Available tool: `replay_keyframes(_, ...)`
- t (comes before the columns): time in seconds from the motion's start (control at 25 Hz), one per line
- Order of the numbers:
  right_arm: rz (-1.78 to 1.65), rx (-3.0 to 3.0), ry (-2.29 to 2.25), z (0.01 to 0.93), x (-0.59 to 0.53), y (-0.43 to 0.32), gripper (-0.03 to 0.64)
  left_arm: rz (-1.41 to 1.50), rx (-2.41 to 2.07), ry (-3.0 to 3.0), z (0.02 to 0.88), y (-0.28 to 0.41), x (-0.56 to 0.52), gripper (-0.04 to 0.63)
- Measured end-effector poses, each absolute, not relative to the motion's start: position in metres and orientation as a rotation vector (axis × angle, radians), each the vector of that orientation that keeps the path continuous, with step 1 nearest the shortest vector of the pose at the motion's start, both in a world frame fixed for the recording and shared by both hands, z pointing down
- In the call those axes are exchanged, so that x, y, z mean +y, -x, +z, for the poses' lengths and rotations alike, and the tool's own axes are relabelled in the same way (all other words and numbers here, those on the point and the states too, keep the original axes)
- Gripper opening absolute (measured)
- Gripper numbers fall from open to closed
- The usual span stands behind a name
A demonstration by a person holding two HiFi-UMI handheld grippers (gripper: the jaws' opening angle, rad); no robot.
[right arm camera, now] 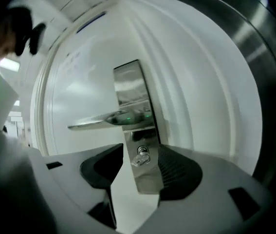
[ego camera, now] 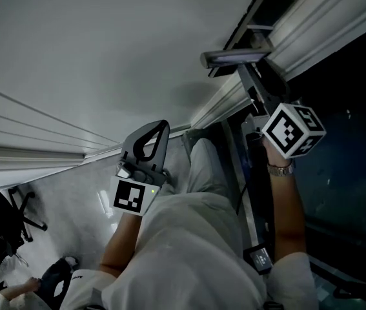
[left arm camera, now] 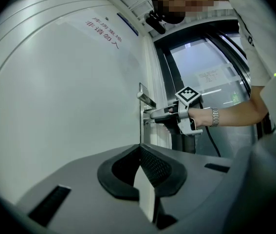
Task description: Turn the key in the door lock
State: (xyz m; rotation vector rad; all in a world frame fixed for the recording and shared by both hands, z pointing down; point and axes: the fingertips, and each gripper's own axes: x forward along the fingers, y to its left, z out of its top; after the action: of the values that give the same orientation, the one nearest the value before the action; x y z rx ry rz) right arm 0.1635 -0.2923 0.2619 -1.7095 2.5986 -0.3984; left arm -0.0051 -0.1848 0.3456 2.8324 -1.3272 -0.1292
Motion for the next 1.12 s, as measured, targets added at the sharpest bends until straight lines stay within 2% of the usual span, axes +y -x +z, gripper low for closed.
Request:
replay_keyframes(0.12,0.084,2.800,1.928,0.259,-0.287,-0.154,0.196,-0.137,-1.324,-2.838,0.345,0.003,-0.187,0.003)
replay_keyframes(0.32,0.610,2.970,2.135,0.277,-0.285,-0.142,0.196,-0.129,-1.309,-2.842,0.347,-0.002,-0.189,0.003)
replay_keyframes(0.64,1.517,2.831,2.432,0.289,-0.290,-0.147,0.195,-0.127,-1.299,-2.842,0.348,-0.006,-0.191,0.003)
replay_keyframes(0.76,1.640,2.818,2.428,0.291,-0.294,-0.144,0.195,-0.131,-1.299,-2.847,0.347,-0.006,-0.191,0.003)
replay_keyframes(0.92,1.637,2.823,2.443,0.293,-0.297,-0.145,0.190,-0.126,-1.296,-2.846,0.347,-0.006,-0.190,0.003)
replay_keyframes(1.12,1.661,2.773,2.466,0.290,-0.298,-0.143,0.084,-0.126,-1.305,-2.833,0.349,-0.002,-0.191,0.003)
